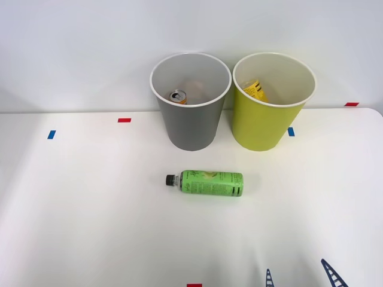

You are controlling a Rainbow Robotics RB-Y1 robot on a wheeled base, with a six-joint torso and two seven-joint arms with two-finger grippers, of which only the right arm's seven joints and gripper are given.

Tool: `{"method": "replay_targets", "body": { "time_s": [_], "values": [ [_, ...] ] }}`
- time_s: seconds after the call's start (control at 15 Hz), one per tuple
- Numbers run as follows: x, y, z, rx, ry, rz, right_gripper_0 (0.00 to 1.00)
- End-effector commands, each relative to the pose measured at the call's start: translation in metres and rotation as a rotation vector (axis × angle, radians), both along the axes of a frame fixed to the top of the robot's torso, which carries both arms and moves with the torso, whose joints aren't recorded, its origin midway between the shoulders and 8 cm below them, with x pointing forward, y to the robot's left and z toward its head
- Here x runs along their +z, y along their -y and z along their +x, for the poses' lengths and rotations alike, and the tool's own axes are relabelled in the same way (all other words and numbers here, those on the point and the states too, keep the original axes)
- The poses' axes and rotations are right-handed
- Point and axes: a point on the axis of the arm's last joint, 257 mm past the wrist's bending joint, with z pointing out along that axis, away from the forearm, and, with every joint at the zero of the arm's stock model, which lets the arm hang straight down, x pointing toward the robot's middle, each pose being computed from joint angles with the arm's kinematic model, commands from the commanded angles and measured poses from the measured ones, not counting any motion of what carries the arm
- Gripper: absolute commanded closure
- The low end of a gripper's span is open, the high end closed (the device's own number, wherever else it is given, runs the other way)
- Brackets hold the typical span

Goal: Put cans in the gray bin, plastic bottles in the light green bin

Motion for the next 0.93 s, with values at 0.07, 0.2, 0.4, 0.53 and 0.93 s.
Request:
{"method": "replay_targets", "body": {
  "time_s": [0.07, 0.2, 0.4, 0.53, 0.93],
  "values": [
    [0.0, 0.0001, 0.0, 0.0, 0.0, 0.0, 0.0],
    [0.0, 0.0001, 0.0, 0.0, 0.0, 0.0, 0.0],
    [0.0, 0.0001, 0.0, 0.0, 0.0, 0.0, 0.0],
    [0.0, 0.0001, 0.0, 0.0, 0.0, 0.0, 0.0],
    [0.0, 0.0001, 0.0, 0.0, 0.0, 0.0, 0.0]
  ]
}}
